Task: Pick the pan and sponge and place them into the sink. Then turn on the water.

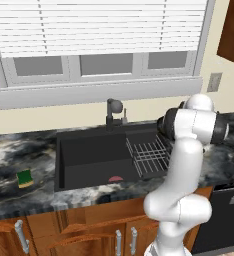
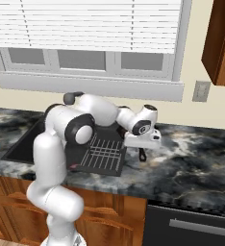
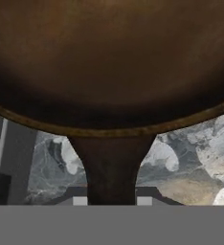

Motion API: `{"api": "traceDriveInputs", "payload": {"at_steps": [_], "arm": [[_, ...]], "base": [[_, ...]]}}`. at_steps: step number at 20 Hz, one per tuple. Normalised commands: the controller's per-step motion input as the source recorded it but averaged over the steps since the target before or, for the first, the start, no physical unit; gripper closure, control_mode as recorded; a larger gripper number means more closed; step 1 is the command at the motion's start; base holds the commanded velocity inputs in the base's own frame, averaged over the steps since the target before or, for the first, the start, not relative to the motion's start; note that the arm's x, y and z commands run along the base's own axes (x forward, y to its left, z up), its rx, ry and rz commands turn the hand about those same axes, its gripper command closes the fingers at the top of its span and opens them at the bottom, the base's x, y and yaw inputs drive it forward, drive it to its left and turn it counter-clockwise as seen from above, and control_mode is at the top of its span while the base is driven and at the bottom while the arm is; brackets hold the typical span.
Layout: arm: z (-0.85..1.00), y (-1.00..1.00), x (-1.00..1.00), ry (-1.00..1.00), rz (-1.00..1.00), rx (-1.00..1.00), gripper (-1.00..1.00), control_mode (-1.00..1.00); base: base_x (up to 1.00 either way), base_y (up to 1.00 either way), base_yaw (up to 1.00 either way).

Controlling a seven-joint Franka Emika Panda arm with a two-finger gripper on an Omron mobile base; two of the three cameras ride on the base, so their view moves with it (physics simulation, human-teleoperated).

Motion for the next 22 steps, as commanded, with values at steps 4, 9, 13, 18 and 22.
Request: {"api": "traceDriveInputs", "payload": {"at_steps": [4,9,13,18,22], "arm": [[0.28,0.45,-0.48,-0.20,0.13,-0.07,1.00,-1.00],[0.30,0.52,-0.40,-0.14,0.15,-0.06,1.00,-1.00],[0.37,0.48,-0.30,-0.08,0.15,-0.03,1.00,-1.00],[0.44,0.42,-0.25,-0.04,0.13,0.00,1.00,-1.00],[0.36,0.33,-0.21,0.00,0.12,0.00,1.00,-1.00]], "base": [[0.00,0.00,0.00],[0.00,0.00,0.00],[0.00,0.00,0.00],[0.00,0.00,0.00],[0.00,0.00,0.00]]}}
